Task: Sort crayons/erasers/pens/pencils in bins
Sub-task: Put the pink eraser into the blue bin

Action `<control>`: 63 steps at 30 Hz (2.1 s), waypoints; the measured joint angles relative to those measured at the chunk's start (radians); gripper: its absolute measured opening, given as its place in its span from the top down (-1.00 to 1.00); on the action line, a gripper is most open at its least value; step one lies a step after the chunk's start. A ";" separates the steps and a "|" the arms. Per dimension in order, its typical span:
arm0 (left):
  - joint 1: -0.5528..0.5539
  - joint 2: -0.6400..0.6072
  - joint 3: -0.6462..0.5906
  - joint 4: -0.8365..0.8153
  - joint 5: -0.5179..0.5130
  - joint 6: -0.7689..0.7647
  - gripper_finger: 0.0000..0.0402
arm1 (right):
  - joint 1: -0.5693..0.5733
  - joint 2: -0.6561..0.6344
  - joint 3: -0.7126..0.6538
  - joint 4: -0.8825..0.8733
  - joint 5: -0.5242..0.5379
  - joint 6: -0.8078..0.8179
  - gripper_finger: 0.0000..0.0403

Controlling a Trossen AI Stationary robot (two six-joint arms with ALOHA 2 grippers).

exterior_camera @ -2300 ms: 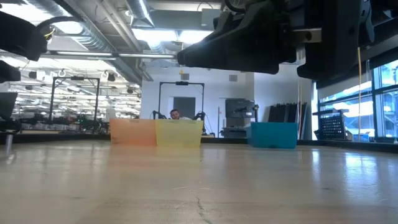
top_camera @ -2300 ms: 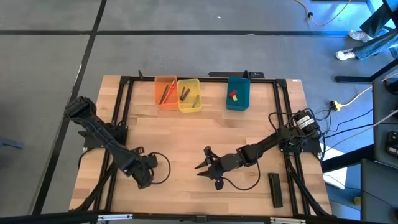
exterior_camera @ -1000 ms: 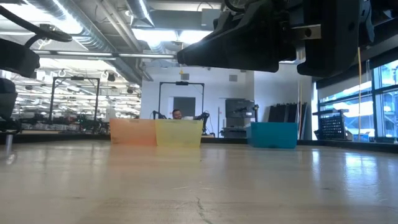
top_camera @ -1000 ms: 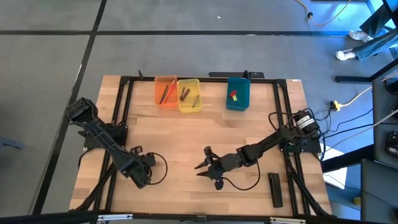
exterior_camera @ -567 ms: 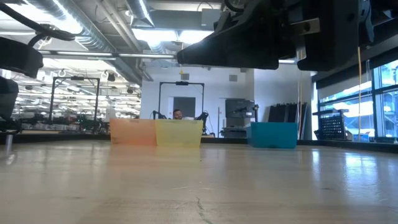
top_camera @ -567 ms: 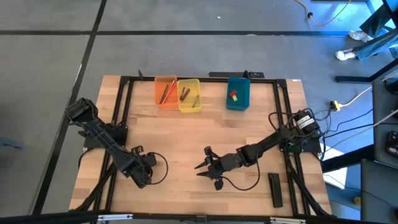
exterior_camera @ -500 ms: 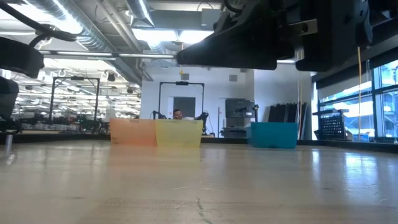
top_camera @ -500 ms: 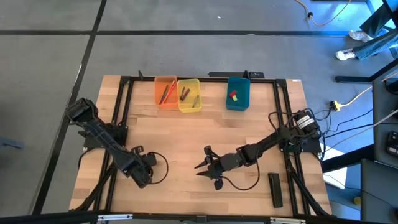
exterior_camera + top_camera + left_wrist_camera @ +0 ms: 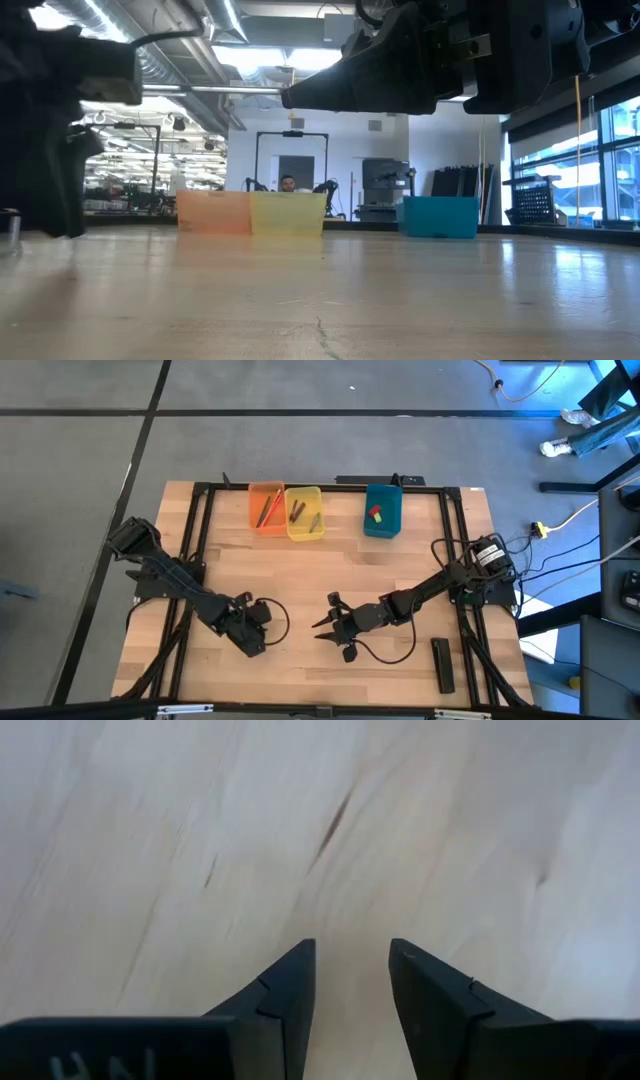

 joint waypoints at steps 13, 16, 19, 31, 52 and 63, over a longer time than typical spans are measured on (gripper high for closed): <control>0.125 -0.045 0.005 0.217 0.041 0.214 0.38 | 0.001 0.000 0.000 -0.001 0.000 0.027 0.35; 0.133 -0.061 0.006 0.170 0.067 0.175 0.38 | 0.001 0.000 0.000 -0.001 0.000 0.025 0.35; 0.133 -0.061 0.006 0.117 0.105 0.139 0.38 | 0.001 0.000 0.000 -0.001 0.000 0.026 0.35; 0.139 -0.144 0.006 -0.243 0.261 -0.110 0.38 | 0.001 0.001 0.001 0.035 0.000 0.173 0.35; -0.016 -0.131 0.007 -0.395 0.319 -0.158 0.36 | 0.015 0.001 0.001 0.041 0.000 0.180 0.35; -0.075 -0.131 0.007 -0.341 0.249 -0.089 0.35 | 0.015 0.001 0.001 0.041 0.000 0.184 0.35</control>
